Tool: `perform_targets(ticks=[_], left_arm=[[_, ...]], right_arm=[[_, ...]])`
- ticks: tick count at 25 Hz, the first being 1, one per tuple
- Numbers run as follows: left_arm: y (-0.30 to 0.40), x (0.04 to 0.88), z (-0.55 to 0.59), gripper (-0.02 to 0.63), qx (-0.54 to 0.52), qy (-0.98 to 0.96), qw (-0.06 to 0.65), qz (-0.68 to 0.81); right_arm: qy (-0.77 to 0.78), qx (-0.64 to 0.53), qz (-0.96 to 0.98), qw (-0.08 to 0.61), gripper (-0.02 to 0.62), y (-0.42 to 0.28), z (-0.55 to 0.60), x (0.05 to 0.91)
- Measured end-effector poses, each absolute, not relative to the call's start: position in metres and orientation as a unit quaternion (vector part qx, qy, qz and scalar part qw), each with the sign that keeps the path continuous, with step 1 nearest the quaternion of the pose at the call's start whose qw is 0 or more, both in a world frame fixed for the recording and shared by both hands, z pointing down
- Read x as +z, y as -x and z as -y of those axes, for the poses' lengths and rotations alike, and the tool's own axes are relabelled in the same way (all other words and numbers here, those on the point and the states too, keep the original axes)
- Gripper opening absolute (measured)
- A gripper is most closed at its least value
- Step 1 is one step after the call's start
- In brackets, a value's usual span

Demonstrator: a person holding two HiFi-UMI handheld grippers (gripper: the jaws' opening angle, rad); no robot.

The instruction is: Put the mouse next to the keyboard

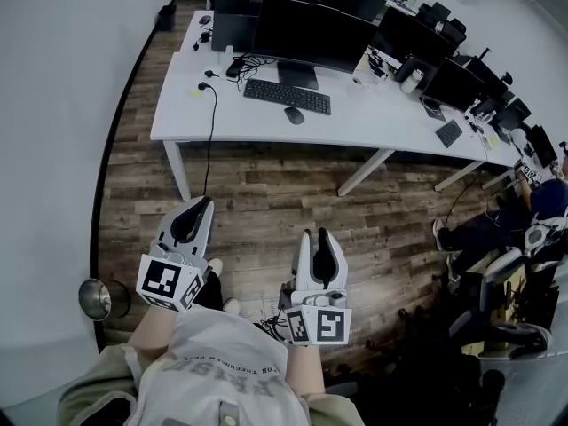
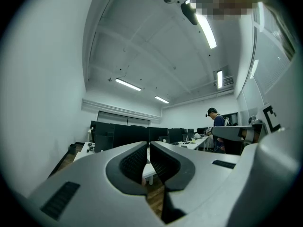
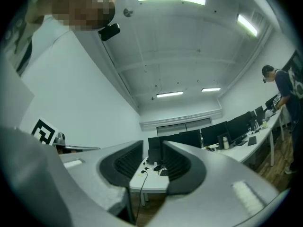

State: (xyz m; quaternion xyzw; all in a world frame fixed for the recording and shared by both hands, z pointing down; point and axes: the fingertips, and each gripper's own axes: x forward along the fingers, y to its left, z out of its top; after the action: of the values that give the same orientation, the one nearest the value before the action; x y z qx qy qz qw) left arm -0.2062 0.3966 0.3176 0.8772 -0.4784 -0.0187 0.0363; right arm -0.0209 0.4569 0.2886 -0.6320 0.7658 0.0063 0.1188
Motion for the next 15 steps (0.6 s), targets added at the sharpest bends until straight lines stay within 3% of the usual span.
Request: perform_targets(ticks=[1,3,5,7,15], left_arm=[[0.205,0.318,-0.398,0.025,-0.020,-0.879,0.040,0.474],[0.203,0.319,-0.399,0.180,-0.020,-0.883,0.052,0.465],[0.202,0.319,-0.398,0.288,-0.021,-0.885,0.060,0.461],[0.201,0.320,-0.397,0.352,-0.019,-0.886,0.063,0.459],[0.198,0.335,-0.378,0.377,0.005,-0.886,0.073,0.459]], right_arm=[[0.624,0.003,-0.772,0.122,0.167,0.020,-0.459,0.289],[0.619,0.007,-0.777,0.118,0.324,0.019,-0.461,0.290],[0.622,0.018,-0.775,0.112,0.342,0.017,-0.462,0.290],[0.624,0.020,-0.773,0.111,0.371,0.014,-0.463,0.292],[0.636,0.007,-0.765,0.102,0.373,0.001,-0.449,0.306]])
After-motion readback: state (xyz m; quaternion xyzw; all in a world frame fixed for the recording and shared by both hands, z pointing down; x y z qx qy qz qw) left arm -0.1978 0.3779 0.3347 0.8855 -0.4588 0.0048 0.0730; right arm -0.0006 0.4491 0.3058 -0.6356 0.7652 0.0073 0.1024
